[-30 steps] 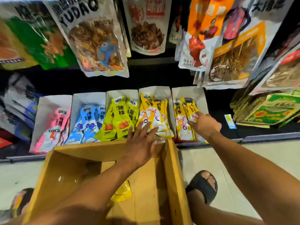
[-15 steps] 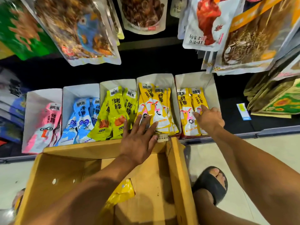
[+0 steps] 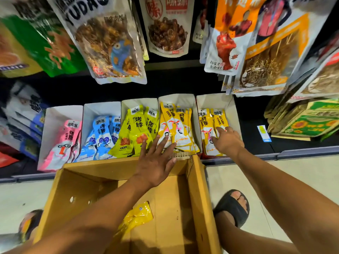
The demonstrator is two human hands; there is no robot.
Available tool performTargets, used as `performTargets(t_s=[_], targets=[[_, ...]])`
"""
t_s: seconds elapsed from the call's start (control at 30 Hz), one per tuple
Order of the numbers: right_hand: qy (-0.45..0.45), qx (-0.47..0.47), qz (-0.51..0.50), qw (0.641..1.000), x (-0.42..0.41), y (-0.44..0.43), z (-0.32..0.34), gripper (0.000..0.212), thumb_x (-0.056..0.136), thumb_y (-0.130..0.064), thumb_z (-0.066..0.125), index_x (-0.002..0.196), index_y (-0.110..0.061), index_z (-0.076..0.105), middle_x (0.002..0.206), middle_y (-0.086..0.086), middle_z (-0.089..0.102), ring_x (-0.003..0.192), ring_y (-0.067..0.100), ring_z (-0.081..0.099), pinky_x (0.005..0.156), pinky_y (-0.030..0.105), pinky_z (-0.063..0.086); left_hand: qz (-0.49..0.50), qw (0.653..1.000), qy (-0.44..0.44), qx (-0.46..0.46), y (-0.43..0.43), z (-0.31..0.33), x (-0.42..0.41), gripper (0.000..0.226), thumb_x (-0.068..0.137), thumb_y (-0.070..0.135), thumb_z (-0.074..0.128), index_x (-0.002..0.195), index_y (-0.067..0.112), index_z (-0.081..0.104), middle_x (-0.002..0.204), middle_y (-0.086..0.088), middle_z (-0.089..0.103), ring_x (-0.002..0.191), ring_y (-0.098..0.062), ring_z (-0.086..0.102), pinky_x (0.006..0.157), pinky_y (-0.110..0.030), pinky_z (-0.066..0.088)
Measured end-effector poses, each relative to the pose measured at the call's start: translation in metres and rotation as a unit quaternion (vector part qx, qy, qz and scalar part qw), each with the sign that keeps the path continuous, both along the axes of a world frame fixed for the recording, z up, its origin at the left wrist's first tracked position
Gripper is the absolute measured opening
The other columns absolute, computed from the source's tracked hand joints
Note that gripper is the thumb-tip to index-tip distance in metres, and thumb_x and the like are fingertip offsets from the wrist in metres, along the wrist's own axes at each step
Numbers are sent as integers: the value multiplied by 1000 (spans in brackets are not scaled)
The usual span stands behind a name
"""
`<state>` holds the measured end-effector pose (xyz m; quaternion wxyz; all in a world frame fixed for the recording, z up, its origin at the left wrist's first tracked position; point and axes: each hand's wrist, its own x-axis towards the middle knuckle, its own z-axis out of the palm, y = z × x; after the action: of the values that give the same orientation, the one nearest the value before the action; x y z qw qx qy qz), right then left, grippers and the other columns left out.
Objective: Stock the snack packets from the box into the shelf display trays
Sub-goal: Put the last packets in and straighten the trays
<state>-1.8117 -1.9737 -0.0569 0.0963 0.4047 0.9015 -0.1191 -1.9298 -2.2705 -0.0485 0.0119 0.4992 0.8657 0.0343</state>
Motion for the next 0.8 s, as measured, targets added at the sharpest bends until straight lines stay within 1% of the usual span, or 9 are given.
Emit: performTargets(t_s=[0.07,0.17,0.23,0.33,0.4,0.5,0.57,0.7,0.8], targets=[[-4,19,36,999,5,-16,18,61,99,-58,38,152,-29,33,156,12,34,138,35,37,109,48,40,-4,1000,3,-15,-13,7,3,63,104,63,11,160,39,26,171,5,17,159,-23,4,123,-63,9],[26,37,76,996,11,-46,43,57,100,-55,39,151,-31,34,156,11,33,139,35,34,107,52,42,-13,1000,2,-28,-41,16,7,61,104,62,18,161,40,21,171,5,14,159,-24,2,124,-62,3],[40,46,95,994,15,-70,59,56,99,-51,43,150,-30,35,156,9,32,140,34,33,106,52,42,-8,999,4,-36,-62,25,10,61,104,61,19,161,39,19,172,2,14,159,-26,2,124,-63,3],[80,67,149,983,22,-111,74,53,97,-47,51,144,-25,42,151,9,38,135,34,39,99,50,48,24,999,0,-49,-98,36,15,63,104,61,17,163,38,11,172,2,8,159,-28,-3,124,-64,1],[101,67,187,975,24,-141,79,52,95,-43,53,142,-24,46,149,9,41,132,33,43,97,51,50,49,997,-5,-56,-127,42,17,63,104,61,15,163,38,11,172,2,7,159,-27,-2,123,-65,1],[71,59,237,967,23,-188,75,58,91,-45,56,145,-24,45,151,6,40,135,31,42,105,47,44,88,993,-6,-78,-178,39,16,62,104,60,17,162,40,14,172,3,7,159,-27,2,123,-65,0],[55,56,266,961,19,-218,69,61,90,-48,55,145,-25,44,152,5,40,138,30,40,109,48,40,118,988,0,-97,-215,35,12,61,104,60,18,162,40,17,172,3,9,159,-26,0,123,-64,-2],[17,6,292,956,12,-272,50,62,91,-47,55,147,-27,40,152,6,36,139,29,35,109,43,39,164,979,2,-121,-286,28,1,62,103,60,16,160,39,28,171,1,17,159,-26,4,124,-63,1],[-17,-19,303,953,6,-306,31,63,89,-49,55,147,-31,38,153,3,34,140,26,34,109,43,38,198,971,-11,-135,-327,17,-7,64,102,61,15,160,38,28,172,1,11,159,-26,3,124,-63,2]])
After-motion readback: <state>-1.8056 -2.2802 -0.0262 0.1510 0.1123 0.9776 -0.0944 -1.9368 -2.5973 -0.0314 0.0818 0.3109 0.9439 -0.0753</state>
